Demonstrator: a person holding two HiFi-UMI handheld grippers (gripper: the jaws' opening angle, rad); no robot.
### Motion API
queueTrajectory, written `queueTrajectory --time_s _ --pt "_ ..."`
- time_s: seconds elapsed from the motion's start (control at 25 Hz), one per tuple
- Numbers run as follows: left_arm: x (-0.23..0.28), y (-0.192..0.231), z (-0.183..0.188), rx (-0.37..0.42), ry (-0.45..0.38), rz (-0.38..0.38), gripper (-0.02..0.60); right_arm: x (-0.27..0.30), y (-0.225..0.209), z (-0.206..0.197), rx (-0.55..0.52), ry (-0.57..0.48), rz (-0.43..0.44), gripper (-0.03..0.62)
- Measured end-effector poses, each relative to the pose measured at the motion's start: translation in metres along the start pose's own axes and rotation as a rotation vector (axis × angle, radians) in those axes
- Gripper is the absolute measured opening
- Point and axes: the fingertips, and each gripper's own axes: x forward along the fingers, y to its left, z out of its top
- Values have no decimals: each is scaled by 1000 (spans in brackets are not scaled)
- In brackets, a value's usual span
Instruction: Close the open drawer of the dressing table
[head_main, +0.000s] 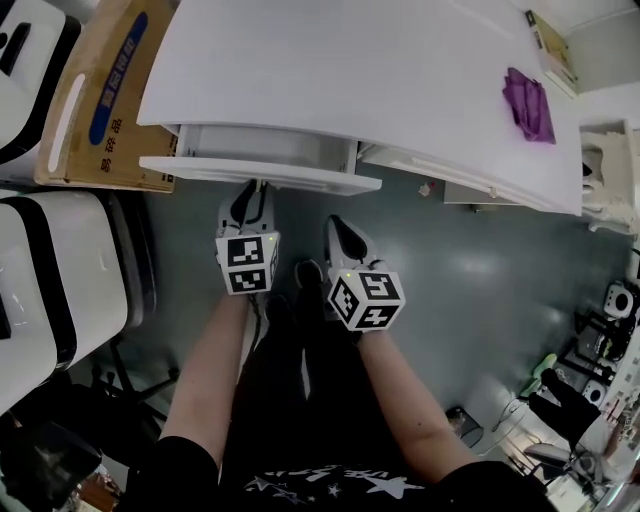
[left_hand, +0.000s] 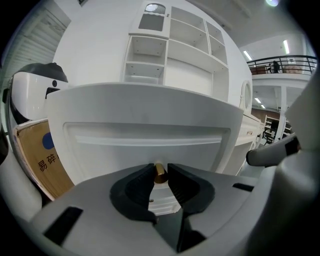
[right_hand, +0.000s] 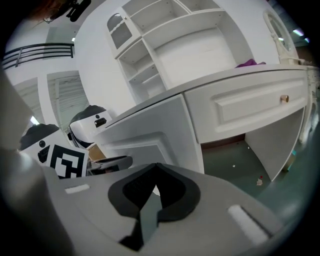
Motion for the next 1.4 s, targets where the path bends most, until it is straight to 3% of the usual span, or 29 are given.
queueTrajectory --time_s 0.36,1.4 --pt "30 8 21 9 -2 31 89 27 1 2 -20 53 60 2" --pt "57 16 35 -15 0 66 90 54 -21 32 -63 79 90 2"
